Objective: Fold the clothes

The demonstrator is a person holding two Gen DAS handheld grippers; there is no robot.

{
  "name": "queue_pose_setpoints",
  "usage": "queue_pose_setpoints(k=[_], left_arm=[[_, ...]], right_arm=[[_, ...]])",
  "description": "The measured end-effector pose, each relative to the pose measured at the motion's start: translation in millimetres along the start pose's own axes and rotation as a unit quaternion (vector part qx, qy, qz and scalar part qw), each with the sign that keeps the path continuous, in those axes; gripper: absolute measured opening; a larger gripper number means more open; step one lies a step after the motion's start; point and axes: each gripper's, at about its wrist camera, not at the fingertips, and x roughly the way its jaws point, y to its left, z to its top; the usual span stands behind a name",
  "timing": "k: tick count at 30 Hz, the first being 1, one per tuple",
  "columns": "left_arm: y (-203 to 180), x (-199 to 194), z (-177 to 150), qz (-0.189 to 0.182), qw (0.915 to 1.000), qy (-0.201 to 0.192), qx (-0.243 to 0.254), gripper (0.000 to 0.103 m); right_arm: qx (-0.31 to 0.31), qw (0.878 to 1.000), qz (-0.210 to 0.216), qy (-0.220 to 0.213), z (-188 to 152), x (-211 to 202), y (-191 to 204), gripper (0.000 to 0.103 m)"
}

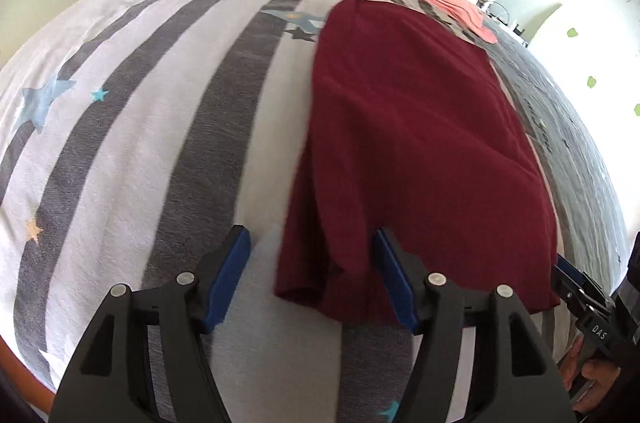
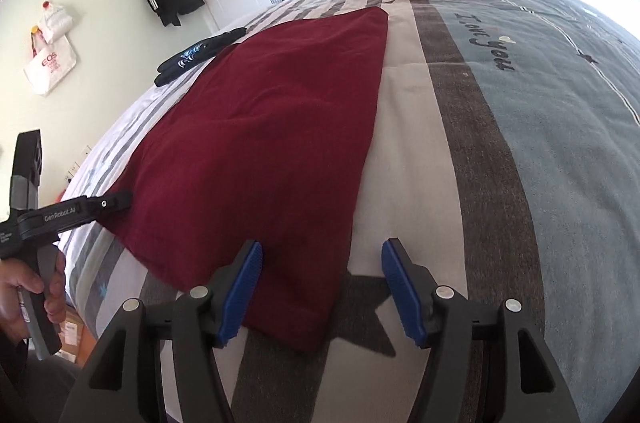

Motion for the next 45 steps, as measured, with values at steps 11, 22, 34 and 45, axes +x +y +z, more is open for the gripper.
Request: queue_pose_setpoints(k=[11, 22, 34, 45], left_arm=[[-18.3, 4.9, -3.4, -0.036, 0.9981, -0.01, 0.048, 0.012], [-16.4, -55.1, 22.7, -0.081, 0.9908, -0.107, 0.015, 0.009], [-55.8, -38.3, 175.6, -0.074, 0.9897, -0.119, 0.028, 0.009], [-59.6, 116.1, 259.7, -0.004, 0.9972, -0.042, 0.062, 0.009]], right_arm=[[-0.001, 1.0, 0.03, 0.004, -9.3, 1.3, 9.2, 0.065], [0.006, 0.997, 0.064, -0.034, 19.9, -36.7, 8.5, 0.005], [0.01, 0.993, 0.053, -0.108, 168.9, -23.0, -1.7, 0.004], [0.034, 0.999, 0.014, -0.037, 258.5, 117.2, -48.3, 0.004]])
